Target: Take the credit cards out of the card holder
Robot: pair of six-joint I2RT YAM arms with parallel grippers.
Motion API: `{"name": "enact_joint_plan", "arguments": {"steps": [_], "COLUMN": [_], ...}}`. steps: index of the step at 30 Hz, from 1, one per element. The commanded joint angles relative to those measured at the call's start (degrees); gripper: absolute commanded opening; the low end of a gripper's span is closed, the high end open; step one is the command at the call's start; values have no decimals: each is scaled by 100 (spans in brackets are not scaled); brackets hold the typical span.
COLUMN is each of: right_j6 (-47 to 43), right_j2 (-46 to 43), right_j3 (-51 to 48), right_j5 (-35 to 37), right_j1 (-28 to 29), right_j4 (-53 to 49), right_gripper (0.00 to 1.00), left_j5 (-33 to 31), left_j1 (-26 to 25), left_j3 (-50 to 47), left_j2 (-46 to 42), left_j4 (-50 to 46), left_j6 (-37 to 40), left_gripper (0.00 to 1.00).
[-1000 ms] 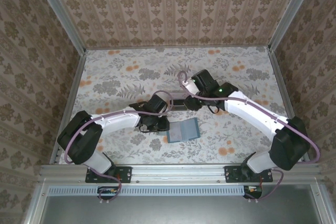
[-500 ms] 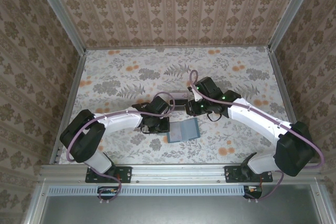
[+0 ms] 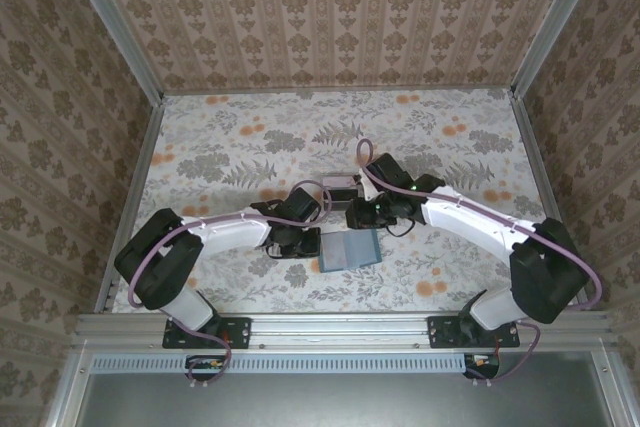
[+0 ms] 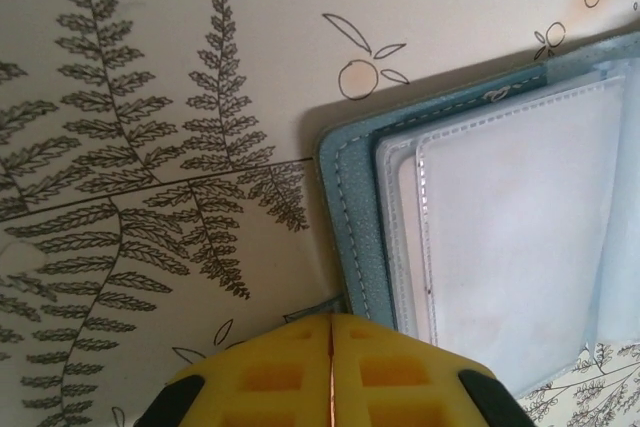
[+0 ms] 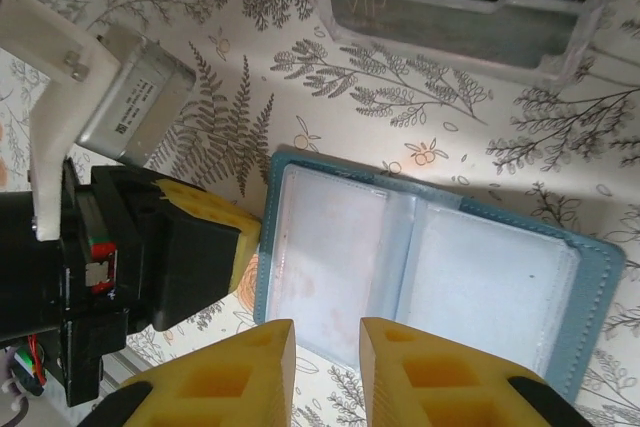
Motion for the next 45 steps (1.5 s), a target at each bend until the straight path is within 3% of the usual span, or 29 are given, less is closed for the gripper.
{"name": "enact_joint_plan", "arguments": {"steps": [1, 11, 26, 34, 45], "right_j6": [308, 818, 888, 582, 375], "right_j2": [220, 908, 1935, 2044, 1913], "right_j3": [15, -9, 374, 697, 1150], "right_j5": [-371, -885, -911, 212, 1223], "right_j1": [99, 323, 688, 822, 1019], "right_j4": [142, 664, 794, -200, -1210], "right_gripper": [26, 27, 27, 36, 46], "left_j5": [4, 37, 83, 109, 92], "left_j1": [1, -3, -3, 1, 10], "left_j3": [-129, -285, -418, -434, -430], "left_j2": [82, -44, -116, -101, -119], "left_j4": [40, 166, 268, 257, 231], "left_j6": [-73, -155, -200, -188, -175], "left_gripper": [9, 9, 9, 9, 9]}}
